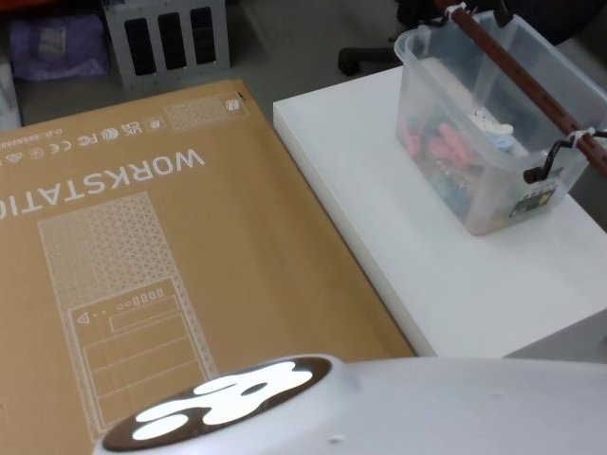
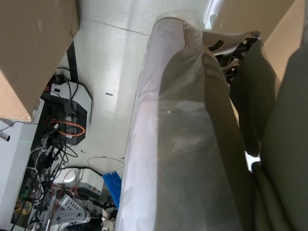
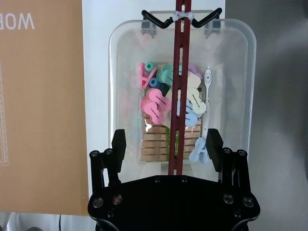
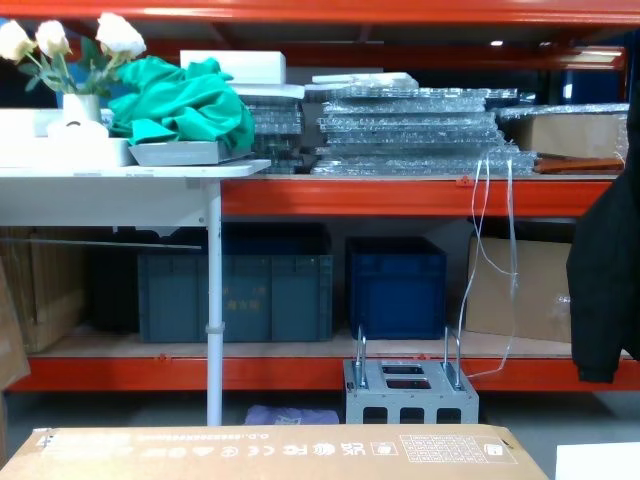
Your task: Use one hand to grasp the basket and place it at the designated location.
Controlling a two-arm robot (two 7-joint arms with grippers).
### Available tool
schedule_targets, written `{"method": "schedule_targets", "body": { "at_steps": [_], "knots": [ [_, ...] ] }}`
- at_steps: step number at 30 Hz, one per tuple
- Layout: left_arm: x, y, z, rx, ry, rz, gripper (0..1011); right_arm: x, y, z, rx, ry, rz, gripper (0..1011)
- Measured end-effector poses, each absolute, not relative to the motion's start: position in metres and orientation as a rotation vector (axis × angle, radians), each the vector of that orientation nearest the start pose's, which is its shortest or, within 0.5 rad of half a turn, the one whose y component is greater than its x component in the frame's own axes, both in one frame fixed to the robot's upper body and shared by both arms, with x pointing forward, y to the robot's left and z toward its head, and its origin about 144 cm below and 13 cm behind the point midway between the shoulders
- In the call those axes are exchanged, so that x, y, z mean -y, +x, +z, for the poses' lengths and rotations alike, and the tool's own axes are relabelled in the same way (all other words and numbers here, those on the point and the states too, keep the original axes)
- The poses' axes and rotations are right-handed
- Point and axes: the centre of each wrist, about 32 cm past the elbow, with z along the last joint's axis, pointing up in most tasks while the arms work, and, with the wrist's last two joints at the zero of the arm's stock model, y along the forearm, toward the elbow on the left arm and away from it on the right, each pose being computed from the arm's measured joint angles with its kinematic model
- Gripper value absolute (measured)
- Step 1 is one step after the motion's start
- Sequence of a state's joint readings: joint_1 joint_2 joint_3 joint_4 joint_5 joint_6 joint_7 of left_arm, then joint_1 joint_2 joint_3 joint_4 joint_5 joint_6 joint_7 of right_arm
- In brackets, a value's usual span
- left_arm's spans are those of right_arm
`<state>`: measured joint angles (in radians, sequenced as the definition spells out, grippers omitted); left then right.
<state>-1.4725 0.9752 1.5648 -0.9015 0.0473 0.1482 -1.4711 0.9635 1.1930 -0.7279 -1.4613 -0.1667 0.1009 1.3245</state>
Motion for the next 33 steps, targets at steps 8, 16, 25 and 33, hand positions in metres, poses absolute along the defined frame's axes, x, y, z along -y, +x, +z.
{"method": "schedule_targets", "body": {
  "at_steps": [8, 16, 25, 33],
  "knots": [
    [-0.4963, 0.6163, 1.3958, -0.165, 1.629, 0.178, 0, 0.4592, 0.5363, 1.4563, 0.397, -1.424, -0.332, 1000],
    [-0.4963, 0.6163, 1.3958, -0.165, 1.629, 0.178, 0, 0.4592, 0.5363, 1.4563, 0.397, -1.424, -0.332, 1000],
    [-0.4963, 0.6163, 1.3958, -0.165, 1.629, 0.178, 0, 0.4592, 0.5363, 1.4563, 0.397, -1.424, -0.332, 1000],
    [-0.4963, 0.6163, 1.3958, -0.165, 1.629, 0.178, 0, 0.4584, 0.5368, 1.4551, 0.399, -1.429, -0.332, 1000]
  ]
}}
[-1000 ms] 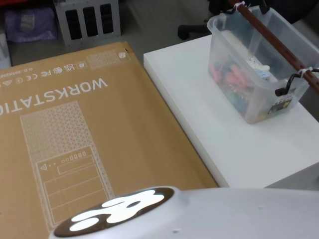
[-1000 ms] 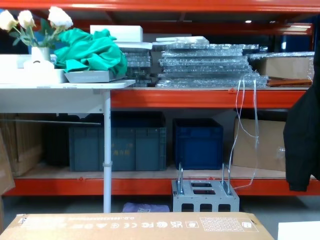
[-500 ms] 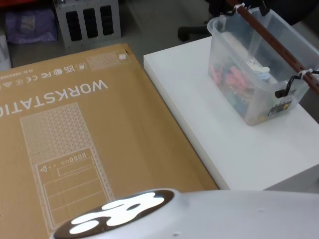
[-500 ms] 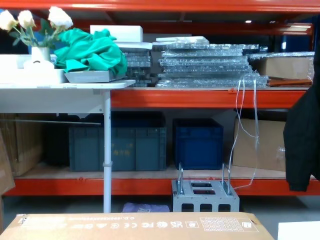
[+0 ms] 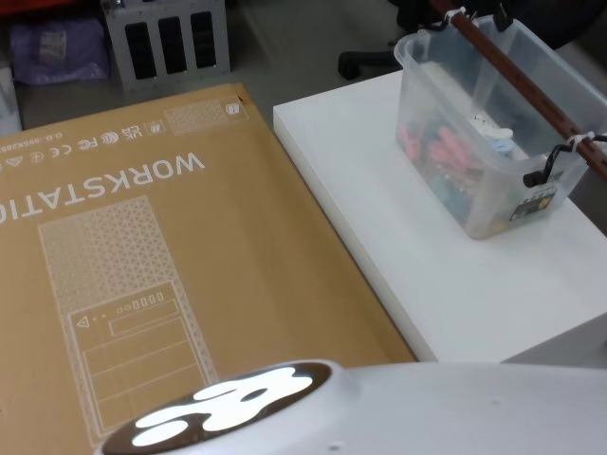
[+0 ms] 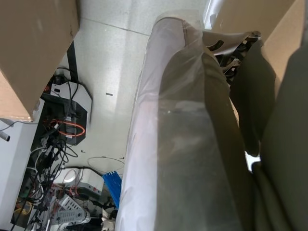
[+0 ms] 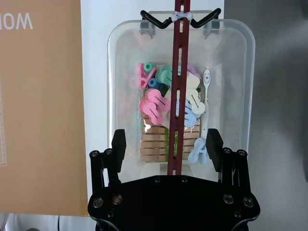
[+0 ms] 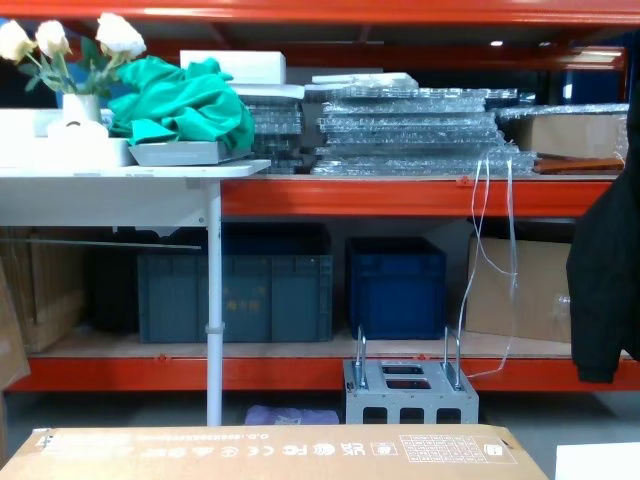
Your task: Use one hand to grasp the basket and place it at the designated location.
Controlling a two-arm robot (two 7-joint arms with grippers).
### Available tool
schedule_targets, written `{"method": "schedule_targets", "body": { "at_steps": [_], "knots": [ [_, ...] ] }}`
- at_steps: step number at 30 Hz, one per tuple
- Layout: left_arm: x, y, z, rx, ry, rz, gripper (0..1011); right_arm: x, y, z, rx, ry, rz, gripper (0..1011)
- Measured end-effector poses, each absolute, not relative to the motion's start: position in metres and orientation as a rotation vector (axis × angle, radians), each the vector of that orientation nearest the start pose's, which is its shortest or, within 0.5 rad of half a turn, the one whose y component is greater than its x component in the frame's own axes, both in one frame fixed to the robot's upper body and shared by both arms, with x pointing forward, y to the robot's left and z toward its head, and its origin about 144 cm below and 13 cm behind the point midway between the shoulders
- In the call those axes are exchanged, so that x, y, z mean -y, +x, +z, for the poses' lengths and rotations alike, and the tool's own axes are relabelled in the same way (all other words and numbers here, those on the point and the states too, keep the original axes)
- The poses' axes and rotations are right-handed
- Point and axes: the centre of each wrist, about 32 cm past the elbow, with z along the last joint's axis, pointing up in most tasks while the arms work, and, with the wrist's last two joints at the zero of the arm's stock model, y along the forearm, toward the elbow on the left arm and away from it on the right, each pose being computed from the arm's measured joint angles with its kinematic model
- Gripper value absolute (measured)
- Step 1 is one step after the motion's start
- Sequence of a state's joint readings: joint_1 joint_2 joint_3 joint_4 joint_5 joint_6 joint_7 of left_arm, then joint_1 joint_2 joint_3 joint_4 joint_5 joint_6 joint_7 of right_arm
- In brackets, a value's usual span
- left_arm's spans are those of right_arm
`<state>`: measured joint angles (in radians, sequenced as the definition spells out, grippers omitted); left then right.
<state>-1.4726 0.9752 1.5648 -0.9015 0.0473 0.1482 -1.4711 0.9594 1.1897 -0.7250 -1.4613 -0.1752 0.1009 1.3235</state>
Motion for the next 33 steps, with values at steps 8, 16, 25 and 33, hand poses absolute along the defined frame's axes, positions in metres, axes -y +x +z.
{"method": "schedule_targets", "body": {
  "at_steps": [8, 16, 25, 33],
  "knots": [
    [-0.496, 0.616, 1.396, -0.165, 1.629, 0.178, 0, 0.461, 0.543, 1.446, 0.373, -1.442, -0.313, 1000],
    [-0.496, 0.616, 1.396, -0.165, 1.629, 0.178, 0, 0.464, 0.554, 1.43, 0.326, -1.44, -0.262, 1000],
    [-0.496, 0.616, 1.396, -0.165, 1.629, 0.178, 0, 0.467, 0.56, 1.418, 0.301, -1.436, -0.225, 1000],
    [-0.496, 0.616, 1.396, -0.165, 1.629, 0.178, 0, 0.466, 0.564, 1.406, 0.279, -1.431, -0.194, 1000]
  ]
}}
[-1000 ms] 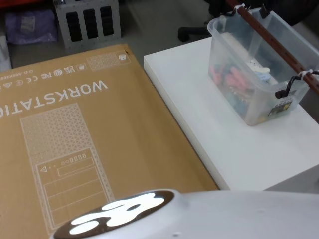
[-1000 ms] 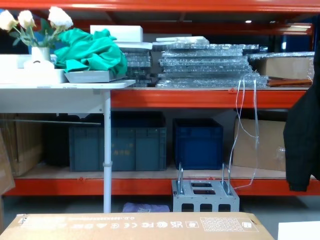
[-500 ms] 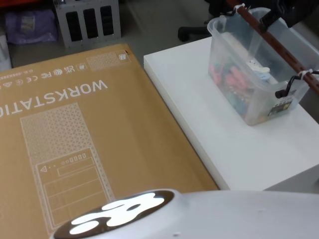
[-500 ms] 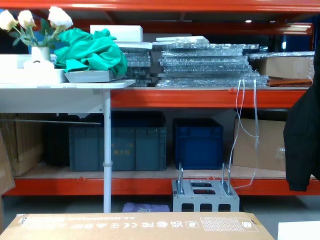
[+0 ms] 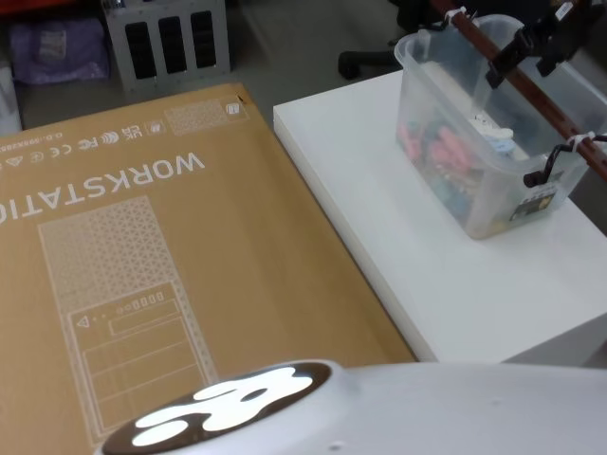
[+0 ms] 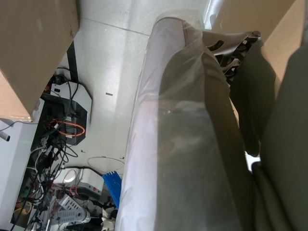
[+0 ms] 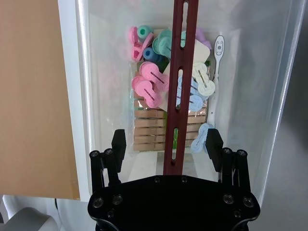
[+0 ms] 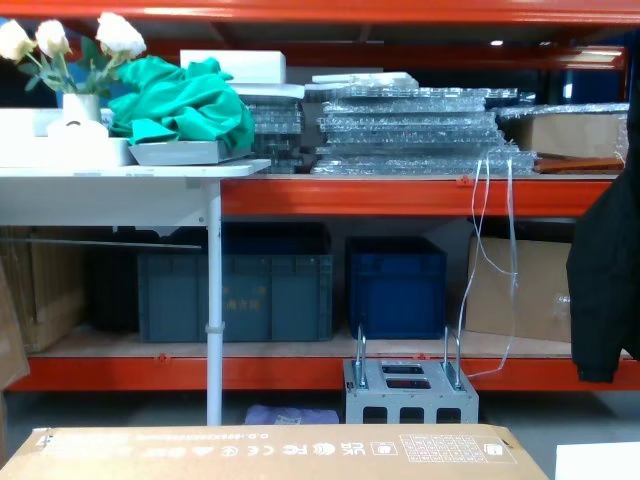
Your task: Use one hand to grasp the basket and place it at the designated location.
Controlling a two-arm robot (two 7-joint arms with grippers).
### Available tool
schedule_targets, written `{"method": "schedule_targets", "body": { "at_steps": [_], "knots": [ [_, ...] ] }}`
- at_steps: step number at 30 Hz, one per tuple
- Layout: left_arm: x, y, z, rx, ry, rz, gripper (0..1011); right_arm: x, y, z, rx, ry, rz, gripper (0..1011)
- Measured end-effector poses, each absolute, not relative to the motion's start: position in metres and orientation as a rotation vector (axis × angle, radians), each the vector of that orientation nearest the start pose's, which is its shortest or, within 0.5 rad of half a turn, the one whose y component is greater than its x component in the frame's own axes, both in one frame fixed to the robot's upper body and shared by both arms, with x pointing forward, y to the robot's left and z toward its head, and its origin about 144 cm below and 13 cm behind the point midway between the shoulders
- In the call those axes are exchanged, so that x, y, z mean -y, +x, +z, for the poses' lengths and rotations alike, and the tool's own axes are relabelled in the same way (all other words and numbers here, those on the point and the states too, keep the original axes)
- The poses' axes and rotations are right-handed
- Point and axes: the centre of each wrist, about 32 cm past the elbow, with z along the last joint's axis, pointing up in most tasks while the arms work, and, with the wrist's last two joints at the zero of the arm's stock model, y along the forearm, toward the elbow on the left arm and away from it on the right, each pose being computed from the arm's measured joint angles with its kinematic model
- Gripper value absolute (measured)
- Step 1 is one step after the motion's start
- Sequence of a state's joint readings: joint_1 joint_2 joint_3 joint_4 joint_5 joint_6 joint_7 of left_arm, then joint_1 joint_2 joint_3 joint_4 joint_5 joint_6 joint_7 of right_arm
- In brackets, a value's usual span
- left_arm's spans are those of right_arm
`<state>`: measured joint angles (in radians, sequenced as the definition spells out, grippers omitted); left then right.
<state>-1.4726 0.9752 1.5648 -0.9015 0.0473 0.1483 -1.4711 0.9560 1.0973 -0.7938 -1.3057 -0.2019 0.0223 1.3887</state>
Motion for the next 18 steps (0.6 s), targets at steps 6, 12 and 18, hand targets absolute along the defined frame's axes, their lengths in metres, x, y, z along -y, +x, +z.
{"method": "schedule_targets", "body": {
  "at_steps": [6, 12, 18],
  "knots": [
    [-0.496, 0.616, 1.396, -0.165, 1.629, 0.178, 0, 0.463, 0.566, 1.399, 0.269, -1.434, -0.178, 1000],
    [-0.496, 0.616, 1.396, -0.165, 1.629, 0.178, 0, 0.462, 0.568, 1.392, 0.257, -1.445, -0.166, 1000],
    [-0.496, 0.616, 1.396, -0.165, 1.629, 0.178, 0, 0.462, 0.571, 1.386, 0.243, -1.456, -0.164, 1000]
  ]
}}
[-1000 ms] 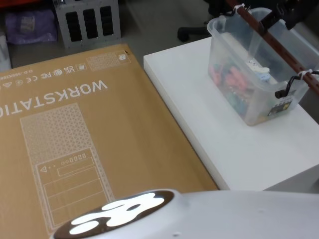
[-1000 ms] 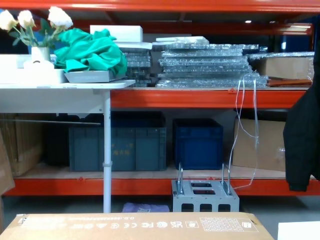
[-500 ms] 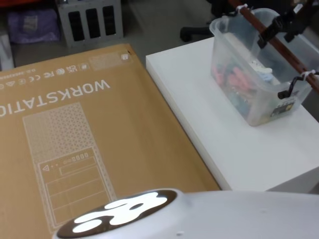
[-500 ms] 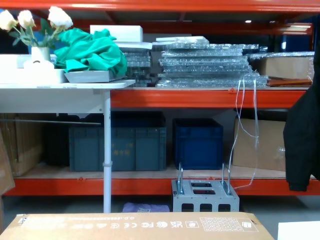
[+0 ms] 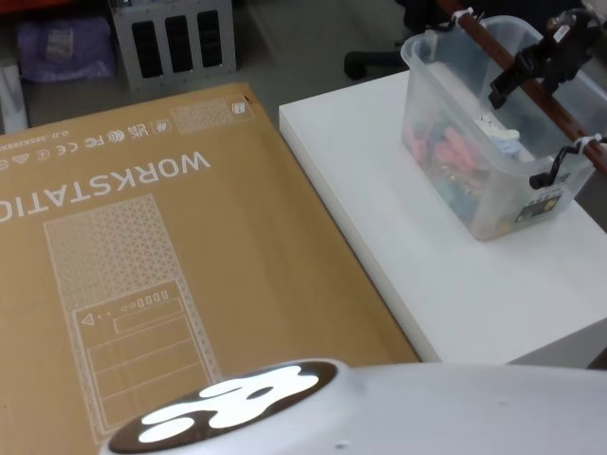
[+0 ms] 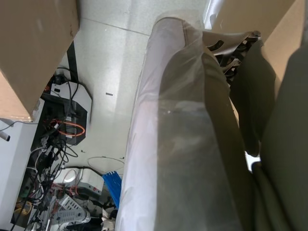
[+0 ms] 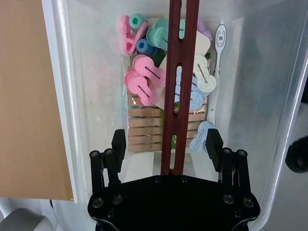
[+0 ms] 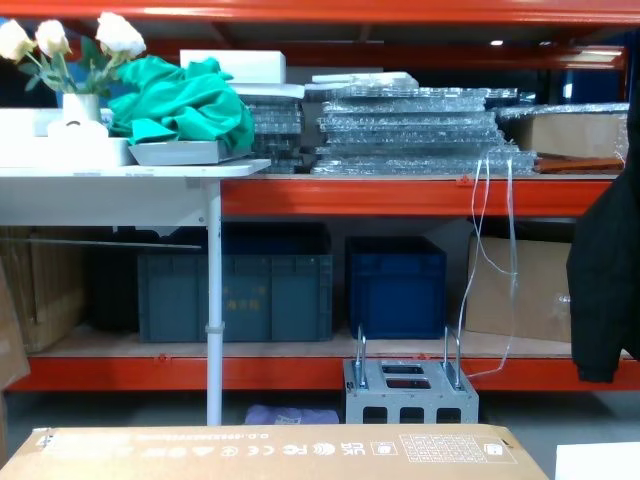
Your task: Use one hand to grasp the basket and place it at the designated location.
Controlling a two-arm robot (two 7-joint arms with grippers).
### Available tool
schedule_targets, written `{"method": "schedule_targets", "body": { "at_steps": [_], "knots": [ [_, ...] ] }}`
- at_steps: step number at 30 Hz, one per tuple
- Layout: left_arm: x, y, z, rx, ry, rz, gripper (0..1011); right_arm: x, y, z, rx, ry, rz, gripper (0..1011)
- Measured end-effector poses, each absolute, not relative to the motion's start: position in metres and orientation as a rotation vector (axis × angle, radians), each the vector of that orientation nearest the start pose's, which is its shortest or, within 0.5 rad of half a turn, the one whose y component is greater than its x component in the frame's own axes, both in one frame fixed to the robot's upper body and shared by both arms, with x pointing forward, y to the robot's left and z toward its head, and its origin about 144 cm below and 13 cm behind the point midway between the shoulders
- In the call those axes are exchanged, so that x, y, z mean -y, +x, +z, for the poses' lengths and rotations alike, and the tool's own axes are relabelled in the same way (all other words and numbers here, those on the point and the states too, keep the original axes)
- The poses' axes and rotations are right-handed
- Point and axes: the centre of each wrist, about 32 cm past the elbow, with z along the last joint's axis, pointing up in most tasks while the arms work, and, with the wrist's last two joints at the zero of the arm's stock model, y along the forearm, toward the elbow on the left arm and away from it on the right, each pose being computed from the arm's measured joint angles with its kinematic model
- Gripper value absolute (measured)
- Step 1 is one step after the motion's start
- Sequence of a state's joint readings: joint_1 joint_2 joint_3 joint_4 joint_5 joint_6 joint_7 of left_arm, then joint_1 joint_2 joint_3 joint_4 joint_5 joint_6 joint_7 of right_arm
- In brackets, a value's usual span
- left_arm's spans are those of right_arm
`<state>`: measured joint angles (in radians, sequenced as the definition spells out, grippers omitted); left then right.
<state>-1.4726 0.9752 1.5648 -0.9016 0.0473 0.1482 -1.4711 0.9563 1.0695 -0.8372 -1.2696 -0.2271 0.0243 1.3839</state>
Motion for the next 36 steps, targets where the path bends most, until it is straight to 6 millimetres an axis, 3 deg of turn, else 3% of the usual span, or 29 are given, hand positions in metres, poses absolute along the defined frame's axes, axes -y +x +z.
{"method": "schedule_targets", "body": {
  "at_steps": [12, 16, 29, 30, 35, 36],
  "knots": [
    [-0.4963, 0.6163, 1.3958, -0.165, 1.629, 0.178, 0, 0.4612, 0.5762, 1.3833, 0.23, -1.466, -0.176, 1000],
    [-0.4963, 0.6163, 1.3958, -0.165, 1.629, 0.178, 0, 0.4618, 0.5771, 1.3825, 0.23, -1.465, -0.175, 944],
    [-0.4963, 0.6163, 1.3958, -0.165, 1.629, 0.178, 0, 0.4616, 0.5784, 1.3817, 0.235, -1.465, -0.175, 583],
    [-0.4963, 0.6163, 1.3958, -0.165, 1.629, 0.178, 0, 0.4615, 0.5784, 1.3817, 0.235, -1.465, -0.175, 514],
    [-0.4963, 0.6163, 1.3958, -0.165, 1.629, 0.178, 0, 0.4619, 0.5785, 1.382, 0.235, -1.466, -0.178, 380],
    [-0.4963, 0.6163, 1.3957, -0.165, 1.629, 0.178, 0, 0.4622, 0.5786, 1.3822, 0.235, -1.466, -0.179, 308]
  ]
}}
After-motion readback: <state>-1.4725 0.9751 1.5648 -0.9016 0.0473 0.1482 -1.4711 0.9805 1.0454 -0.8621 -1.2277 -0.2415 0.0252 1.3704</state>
